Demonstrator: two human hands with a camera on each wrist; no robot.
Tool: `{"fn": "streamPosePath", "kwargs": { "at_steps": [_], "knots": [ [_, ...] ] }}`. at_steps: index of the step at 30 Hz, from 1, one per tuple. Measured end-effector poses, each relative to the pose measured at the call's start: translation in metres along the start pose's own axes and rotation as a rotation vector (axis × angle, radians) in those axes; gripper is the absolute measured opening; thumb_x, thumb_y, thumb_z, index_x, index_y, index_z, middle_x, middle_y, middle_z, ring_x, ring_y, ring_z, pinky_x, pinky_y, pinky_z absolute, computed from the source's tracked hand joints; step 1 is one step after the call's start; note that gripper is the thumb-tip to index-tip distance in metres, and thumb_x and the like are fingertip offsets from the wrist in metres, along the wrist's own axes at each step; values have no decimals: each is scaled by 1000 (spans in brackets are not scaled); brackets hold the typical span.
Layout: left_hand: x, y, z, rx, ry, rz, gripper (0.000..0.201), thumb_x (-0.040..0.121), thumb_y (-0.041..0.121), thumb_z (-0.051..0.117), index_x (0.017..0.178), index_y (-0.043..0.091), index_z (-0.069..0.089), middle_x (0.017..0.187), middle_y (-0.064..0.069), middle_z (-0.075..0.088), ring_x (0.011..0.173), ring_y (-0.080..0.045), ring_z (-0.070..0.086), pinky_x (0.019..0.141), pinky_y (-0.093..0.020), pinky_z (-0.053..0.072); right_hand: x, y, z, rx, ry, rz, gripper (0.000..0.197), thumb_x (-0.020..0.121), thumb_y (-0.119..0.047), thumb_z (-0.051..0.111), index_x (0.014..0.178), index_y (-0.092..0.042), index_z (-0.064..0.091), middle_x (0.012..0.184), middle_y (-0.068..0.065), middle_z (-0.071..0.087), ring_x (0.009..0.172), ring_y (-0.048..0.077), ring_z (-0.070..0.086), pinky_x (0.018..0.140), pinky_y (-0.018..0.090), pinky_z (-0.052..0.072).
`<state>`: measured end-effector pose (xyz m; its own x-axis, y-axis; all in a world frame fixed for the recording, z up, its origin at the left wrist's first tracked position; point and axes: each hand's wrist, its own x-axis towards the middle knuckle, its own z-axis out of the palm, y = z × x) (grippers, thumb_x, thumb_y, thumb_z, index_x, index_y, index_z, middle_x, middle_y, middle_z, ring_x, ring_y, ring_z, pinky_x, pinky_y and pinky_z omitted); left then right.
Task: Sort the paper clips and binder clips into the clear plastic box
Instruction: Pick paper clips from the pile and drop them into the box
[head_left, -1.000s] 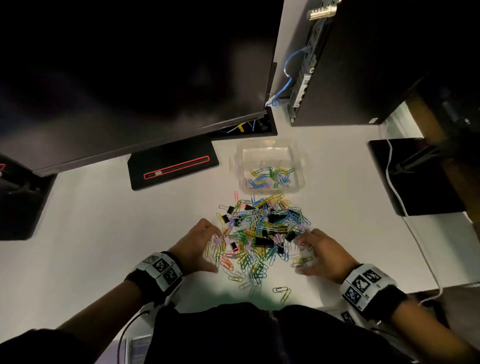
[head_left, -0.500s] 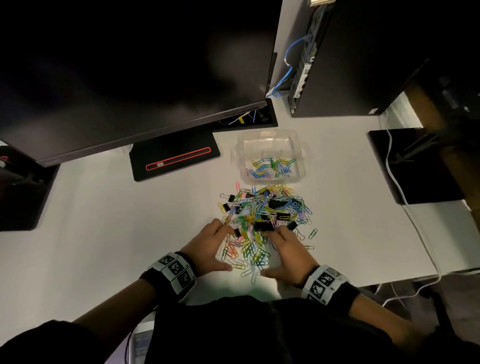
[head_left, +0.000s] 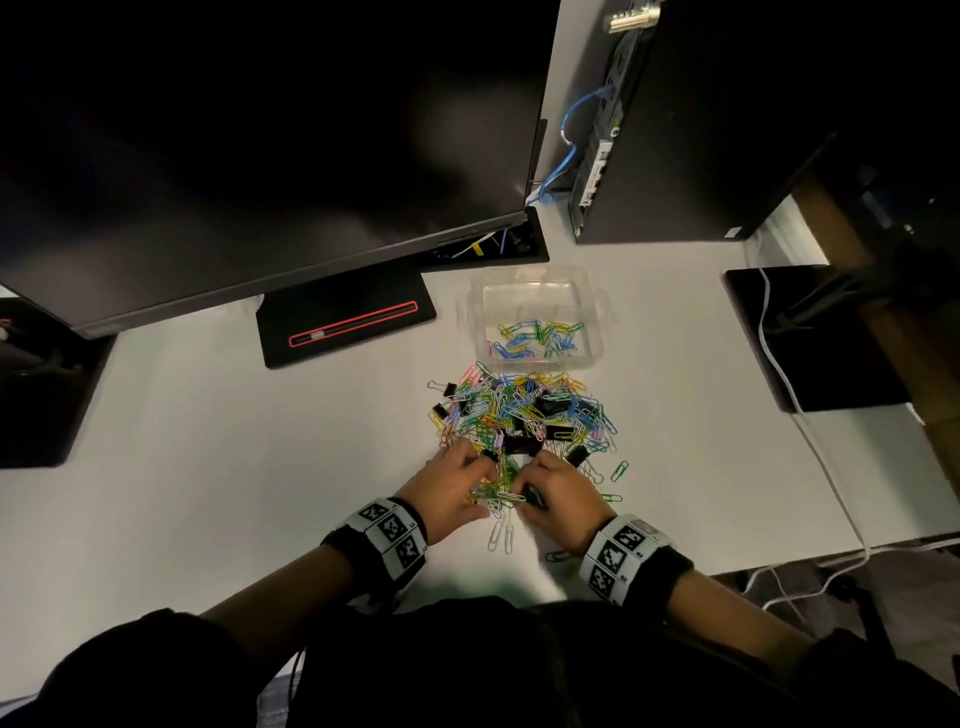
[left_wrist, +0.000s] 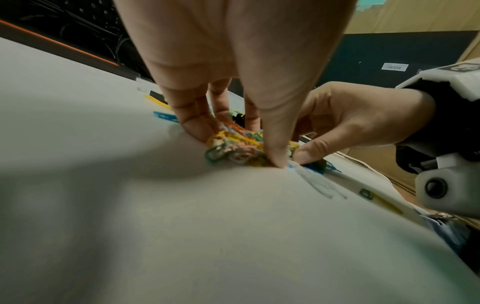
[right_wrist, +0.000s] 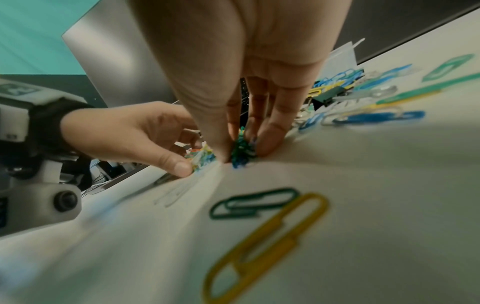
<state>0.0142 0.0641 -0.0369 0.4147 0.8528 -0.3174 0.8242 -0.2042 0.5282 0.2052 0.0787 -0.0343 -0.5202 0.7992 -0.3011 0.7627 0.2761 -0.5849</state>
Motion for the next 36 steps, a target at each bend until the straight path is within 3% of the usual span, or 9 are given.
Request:
{"fn": "streamPosePath", "kwargs": {
  "at_steps": [4, 11, 17, 21, 24, 27, 30, 33, 36],
  "knots": [
    [0, -3, -2, -27, 43, 19, 22, 87, 20, 59, 107, 11, 60, 115, -10, 48, 104, -24, 48, 91, -30, 40, 1, 6, -7, 40, 46, 25, 23, 77, -5, 61, 99, -12, 63, 103, 10, 58, 92, 30, 58, 78, 35, 49],
    [2, -9, -9, -178, 99, -27, 16, 89, 12, 56, 103, 9, 63, 109, -7, 56, 94, -22, 57, 87, -31, 48, 4, -1, -5, -53, -70, 39, 74, 69, -41, 75, 132, -20, 41, 120, 6, 47, 108, 21, 47, 92, 33, 44],
    [7, -15, -16, -420, 109, -115, 10, 81, 7, 66, 91, 8, 69, 83, 9, 58, 67, 3, 53, 67, -10, 42, 8, -8, -2, -8, -70, 4, 29, 80, -20, 66, 108, -15, 59, 107, 7, 56, 97, 24, 55, 79, 28, 42],
    [17, -20, -27, -532, 63, -166, 16, 79, 12, 71, 94, 10, 71, 86, 2, 67, 69, 3, 60, 73, -15, 50, 9, -2, -10, 59, -61, 19, 16, 80, -7, 61, 93, -13, 68, 100, 7, 65, 92, 23, 61, 79, 27, 44],
    [29, -18, -41, -674, 52, -176, 16, 78, 9, 71, 93, 14, 70, 85, 0, 68, 66, 8, 64, 71, -8, 52, 10, 7, -21, 122, -50, 54, 12, 80, -9, 66, 88, -13, 73, 97, 4, 71, 86, 12, 63, 73, 10, 41],
    [45, -12, -56, -800, 53, -217, 21, 79, 8, 70, 100, 7, 67, 82, 1, 68, 68, -5, 69, 75, -23, 57, 13, 13, -35, 215, -33, 75, 10, 77, -8, 70, 85, -10, 74, 90, 4, 73, 67, -10, 58, 65, -4, 37],
    [64, -5, -68, -940, 61, -235, 29, 83, 0, 63, 111, -3, 61, 87, -9, 68, 61, -4, 70, 68, -18, 59, 19, 18, -55, 302, 30, 123, 10, 74, -7, 73, 82, -13, 75, 86, 1, 73, 63, -14, 59, 66, -1, 42],
    [84, 2, -78, -1063, 111, -252, 35, 84, -6, 59, 119, -10, 53, 100, -21, 62, 59, -6, 70, 64, -15, 58, 30, 26, -80, 392, 135, 173, 15, 72, -7, 76, 77, -21, 74, 84, 3, 73, 71, 5, 65, 76, 23, 54],
    [101, 9, -85, -1132, 152, -275, 35, 86, -6, 57, 120, -9, 52, 106, -23, 61, 57, -5, 70, 61, -15, 58, 45, 31, -106, 464, 216, 221, 16, 72, -8, 75, 73, -24, 71, 82, 4, 72, 72, 18, 67, 75, 31, 56]
  ]
}}
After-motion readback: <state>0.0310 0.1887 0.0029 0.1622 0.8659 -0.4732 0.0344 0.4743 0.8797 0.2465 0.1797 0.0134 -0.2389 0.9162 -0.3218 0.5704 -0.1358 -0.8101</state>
